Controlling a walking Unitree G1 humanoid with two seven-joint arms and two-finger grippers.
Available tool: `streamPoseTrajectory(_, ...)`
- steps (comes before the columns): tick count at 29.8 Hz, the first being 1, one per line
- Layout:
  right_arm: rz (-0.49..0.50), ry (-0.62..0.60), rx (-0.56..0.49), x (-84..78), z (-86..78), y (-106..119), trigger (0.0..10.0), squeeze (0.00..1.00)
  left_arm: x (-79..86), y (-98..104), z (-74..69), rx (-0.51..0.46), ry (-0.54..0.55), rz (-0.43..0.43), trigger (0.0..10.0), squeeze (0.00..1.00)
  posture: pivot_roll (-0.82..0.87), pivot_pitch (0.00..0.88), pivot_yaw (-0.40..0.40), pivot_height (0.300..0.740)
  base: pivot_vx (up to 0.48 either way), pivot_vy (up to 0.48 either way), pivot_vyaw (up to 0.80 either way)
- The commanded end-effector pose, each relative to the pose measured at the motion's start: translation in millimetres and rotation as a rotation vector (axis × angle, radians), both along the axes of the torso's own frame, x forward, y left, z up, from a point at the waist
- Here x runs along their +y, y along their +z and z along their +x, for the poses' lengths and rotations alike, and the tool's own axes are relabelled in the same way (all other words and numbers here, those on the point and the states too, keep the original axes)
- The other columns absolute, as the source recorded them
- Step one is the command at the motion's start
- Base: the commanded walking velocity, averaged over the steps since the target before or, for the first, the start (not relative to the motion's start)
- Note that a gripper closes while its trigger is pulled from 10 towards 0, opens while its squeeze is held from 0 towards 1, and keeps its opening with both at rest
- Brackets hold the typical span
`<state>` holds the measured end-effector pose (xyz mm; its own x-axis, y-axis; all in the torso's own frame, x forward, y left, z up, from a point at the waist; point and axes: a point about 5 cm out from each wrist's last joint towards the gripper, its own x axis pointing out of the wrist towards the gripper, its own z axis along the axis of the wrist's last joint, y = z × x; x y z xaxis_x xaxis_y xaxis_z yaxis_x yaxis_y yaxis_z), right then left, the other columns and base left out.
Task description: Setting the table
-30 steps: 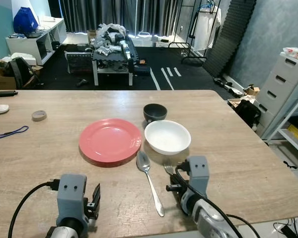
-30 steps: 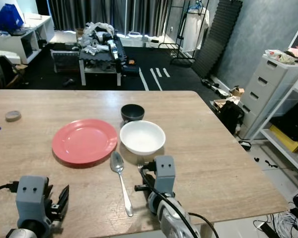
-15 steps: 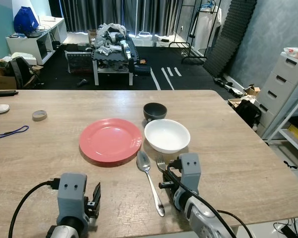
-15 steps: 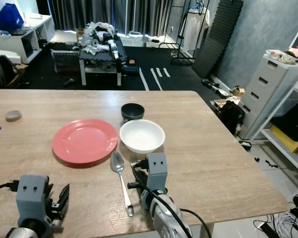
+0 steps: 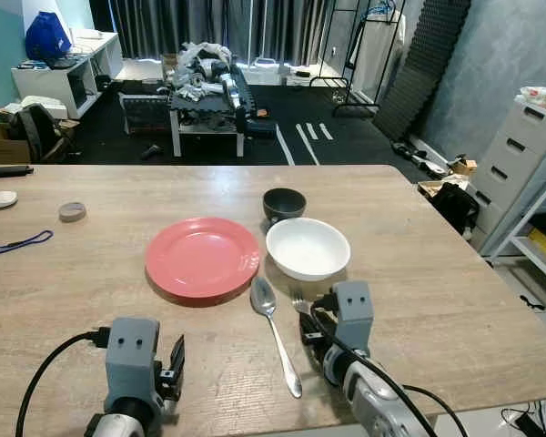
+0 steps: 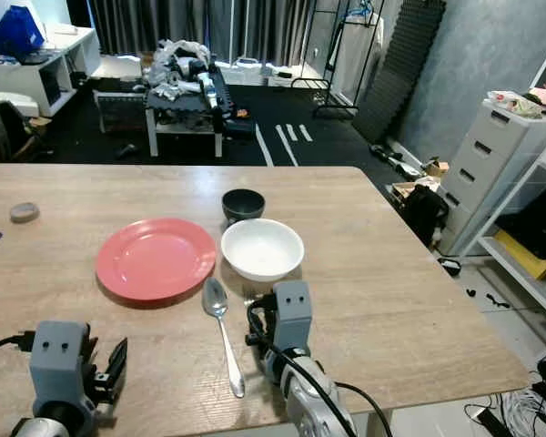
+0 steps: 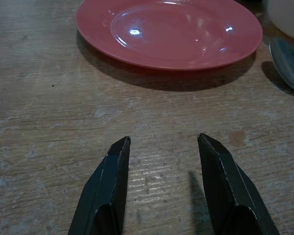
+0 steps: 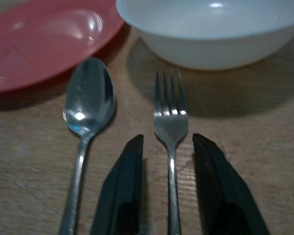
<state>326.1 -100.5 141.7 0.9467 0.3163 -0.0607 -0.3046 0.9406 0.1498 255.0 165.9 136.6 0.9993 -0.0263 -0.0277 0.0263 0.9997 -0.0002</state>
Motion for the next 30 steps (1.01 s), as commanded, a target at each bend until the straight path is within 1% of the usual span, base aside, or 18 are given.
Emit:
streamPoseTrajectory(1,0.019,-0.003,-0.013,-3.5,-2.3,1.4,10.0,1.0,-0.7,-3.7,-2.0,0.019,-0.004,0.005,10.0,0.0,0.1,0.125,0.026,0.74,0.0,0.0,0.0)
streamPoseTrajectory(2,0.019,-0.003,-0.013,-3.5,-2.3,1.4,10.0,1.0,-0.7,-3.7,-2.0,0.019,-0.004,0.005,10.0,0.0,0.1,0.125,0.026,0.74,0.0,0.0,0.0)
streamPoseTrajectory(3,0.036,-0.004,-0.025,-6.1,-3.8,5.1,10.0,0.0,-0.6,-3.6,-2.2,0.019,-0.003,0.005,10.0,0.0,0.1,0.126,0.025,0.74,0.0,0.0,0.0)
streamPoseTrajectory(5,0.065,-0.012,-0.045,-10.6,-6.1,11.3,10.0,0.0,-0.5,-3.6,-2.4,0.019,-0.002,0.005,10.0,0.0,0.1,0.127,0.024,0.74,0.0,0.0,0.0)
streamPoseTrajectory(8,0.144,-0.053,-0.104,-25.2,-14.5,29.5,10.0,0.0,0.6,-3.9,-3.2,0.021,0.0,0.006,10.0,0.0,0.09,0.133,0.024,0.74,0.0,0.0,0.0)
streamPoseTrajectory(9,0.144,-0.053,-0.104,-25.2,-14.5,29.5,10.0,0.0,0.6,-3.9,-3.2,0.021,0.0,0.006,10.0,0.0,0.09,0.133,0.024,0.74,0.0,0.0,0.0)
streamPoseTrajectory(12,0.154,-0.128,-0.146,-39.6,-24.1,35.6,10.0,0.0,2.3,-4.4,-3.7,0.025,0.001,0.01,10.0,0.0,0.08,0.136,0.027,0.74,0.0,0.0,0.0)
streamPoseTrajectory(15,0.135,-0.185,-0.154,-46.1,-30.5,30.7,10.0,0.0,5.1,-4.2,-4.4,0.025,0.003,0.03,10.0,0.0,0.08,0.142,0.032,0.74,0.0,0.0,0.0)
streamPoseTrajectory(16,0.125,-0.236,-0.153,-50.8,-37.8,24.6,10.0,0.0,8.4,-3.8,-6.4,0.025,0.006,0.049,10.0,0.0,0.09,0.144,0.033,0.74,0.0,0.0,0.0)
streamPoseTrajectory(20,0.13,-0.268,-0.148,-53.2,-45.7,20.1,10.0,0.0,11.8,-0.6,-9.1,0.016,0.009,0.068,10.0,0.0,0.09,0.145,0.034,0.74,0.0,0.0,0.0)
streamPoseTrajectory(21,0.13,-0.28,-0.145,-54.0,-51.5,18.8,10.0,0.0,12.5,6.2,-11.3,-0.007,-0.007,0.087,10.0,0.0,0.08,0.148,0.036,0.74,0.0,0.0,0.0)
streamPoseTrajectory(22,0.13,-0.28,-0.145,-54.0,-51.5,18.8,10.0,0.0,12.5,6.2,-11.3,-0.007,-0.007,0.087,10.0,0.0,0.08,0.148,0.036,0.74,0.0,0.0,0.0)
streamPoseTrajectory(23,0.113,-0.285,-0.151,-53.9,-56.8,17.6,10.0,0.0,11.6,14.1,-14.6,-0.03,-0.034,0.097,10.0,0.0,0.08,0.148,0.037,0.74,0.0,0.0,0.0)
streamPoseTrajectory(26,0.095,-0.288,-0.154,-53.4,-62.0,14.7,10.0,0.0,8.6,21.4,-20.2,-0.05,-0.075,0.093,10.0,0.0,0.08,0.148,0.038,0.74,0.0,0.0,0.0)
streamPoseTrajectory(27,0.083,-0.307,-0.146,-53.7,-66.5,7.3,10.0,0.0,5.3,26.1,-26.6,-0.066,-0.109,0.094,10.0,0.0,0.09,0.141,0.038,0.74,0.0,0.0,0.0)
streamPoseTrajectory(28,0.079,-0.32,-0.131,-51.7,-68.9,-3.2,10.0,0.0,4.4,23.7,-31.5,-0.061,-0.113,0.097,10.0,0.0,0.1,0.135,0.039,0.74,0.0,0.0,0.0)
streamPoseTrajectory(29,0.079,-0.32,-0.131,-51.7,-68.9,-3.2,10.0,0.0,4.4,23.7,-31.5,-0.061,-0.113,0.097,10.0,0.0,0.1,0.135,0.039,0.74,0.0,0.0,0.0)
streamPoseTrajectory(30,0.079,-0.328,-0.119,-50.1,-70.5,-10.3,10.0,0.0,4.3,21.1,-34.3,-0.055,-0.109,0.1,10.0,0.0,0.1,0.135,0.039,0.74,0.0,0.0,0.0)
